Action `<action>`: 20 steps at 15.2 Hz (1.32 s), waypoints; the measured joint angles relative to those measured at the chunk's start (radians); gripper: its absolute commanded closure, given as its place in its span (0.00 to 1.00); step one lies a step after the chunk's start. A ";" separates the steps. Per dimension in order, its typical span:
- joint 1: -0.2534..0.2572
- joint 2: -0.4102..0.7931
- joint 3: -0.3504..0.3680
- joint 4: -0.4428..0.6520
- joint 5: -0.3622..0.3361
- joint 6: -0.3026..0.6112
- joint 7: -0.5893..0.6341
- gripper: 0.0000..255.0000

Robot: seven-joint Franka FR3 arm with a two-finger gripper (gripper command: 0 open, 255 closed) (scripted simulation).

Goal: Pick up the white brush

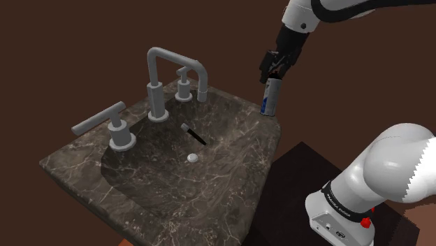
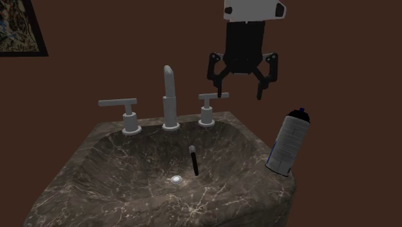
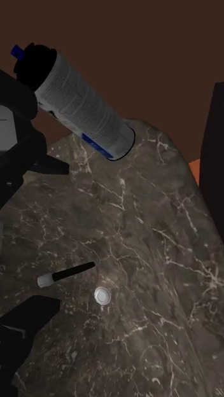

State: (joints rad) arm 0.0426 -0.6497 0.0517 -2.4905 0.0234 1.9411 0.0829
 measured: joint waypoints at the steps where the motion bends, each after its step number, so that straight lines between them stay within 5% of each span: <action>1: 0.005 0.022 0.001 -0.021 0.002 0.046 -0.009 0.00; 10: 0.054 0.289 0.031 -0.077 0.024 0.404 -0.062 0.00; 20: 0.093 0.684 0.067 0.022 0.010 0.736 -0.110 0.00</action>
State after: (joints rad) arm 0.1355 0.0342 0.1187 -2.4682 0.0330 2.6774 -0.0272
